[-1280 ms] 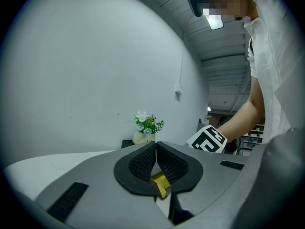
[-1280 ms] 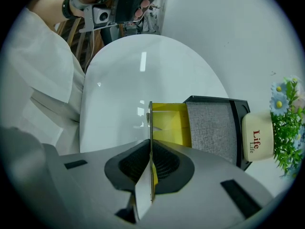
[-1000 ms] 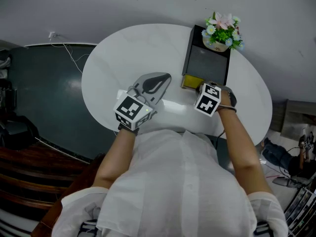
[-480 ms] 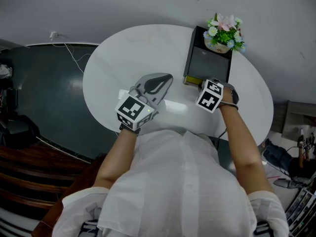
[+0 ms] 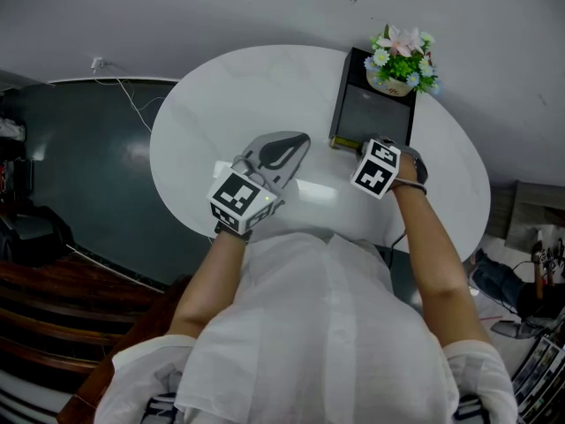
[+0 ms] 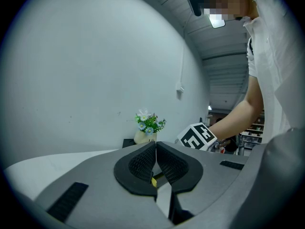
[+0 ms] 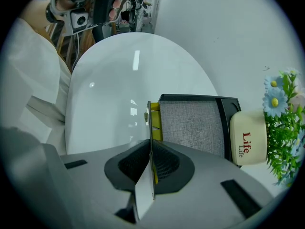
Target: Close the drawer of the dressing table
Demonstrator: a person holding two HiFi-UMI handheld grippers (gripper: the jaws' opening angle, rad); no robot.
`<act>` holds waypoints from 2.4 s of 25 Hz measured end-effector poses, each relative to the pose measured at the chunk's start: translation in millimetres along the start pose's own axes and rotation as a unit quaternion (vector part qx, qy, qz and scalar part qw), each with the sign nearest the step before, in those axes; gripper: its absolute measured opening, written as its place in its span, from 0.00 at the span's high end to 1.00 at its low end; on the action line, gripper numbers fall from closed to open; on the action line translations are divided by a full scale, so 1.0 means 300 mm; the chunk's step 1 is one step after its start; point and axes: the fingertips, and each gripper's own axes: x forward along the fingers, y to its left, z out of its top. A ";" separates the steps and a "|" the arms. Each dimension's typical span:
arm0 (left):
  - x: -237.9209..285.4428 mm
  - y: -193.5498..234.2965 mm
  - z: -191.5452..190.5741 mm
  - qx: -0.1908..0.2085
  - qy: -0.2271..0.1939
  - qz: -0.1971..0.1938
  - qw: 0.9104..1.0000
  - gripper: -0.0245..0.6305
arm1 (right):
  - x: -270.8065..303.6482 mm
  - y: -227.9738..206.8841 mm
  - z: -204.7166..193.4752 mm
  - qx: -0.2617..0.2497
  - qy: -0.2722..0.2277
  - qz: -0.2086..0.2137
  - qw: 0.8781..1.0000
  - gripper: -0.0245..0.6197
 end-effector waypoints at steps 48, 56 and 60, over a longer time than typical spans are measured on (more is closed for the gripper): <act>0.002 0.016 0.045 0.020 -0.002 0.000 1.000 0.93 | -0.123 -0.048 -0.020 0.183 -0.116 -0.037 0.975 0.93; -0.026 0.060 0.092 0.035 -0.009 0.018 0.999 0.93 | -0.304 -0.117 -0.051 0.359 -0.297 -0.093 0.880 0.93; -0.050 0.095 0.118 0.039 -0.015 0.030 0.999 0.93 | -0.447 -0.148 -0.076 0.410 -0.407 -0.130 0.806 0.93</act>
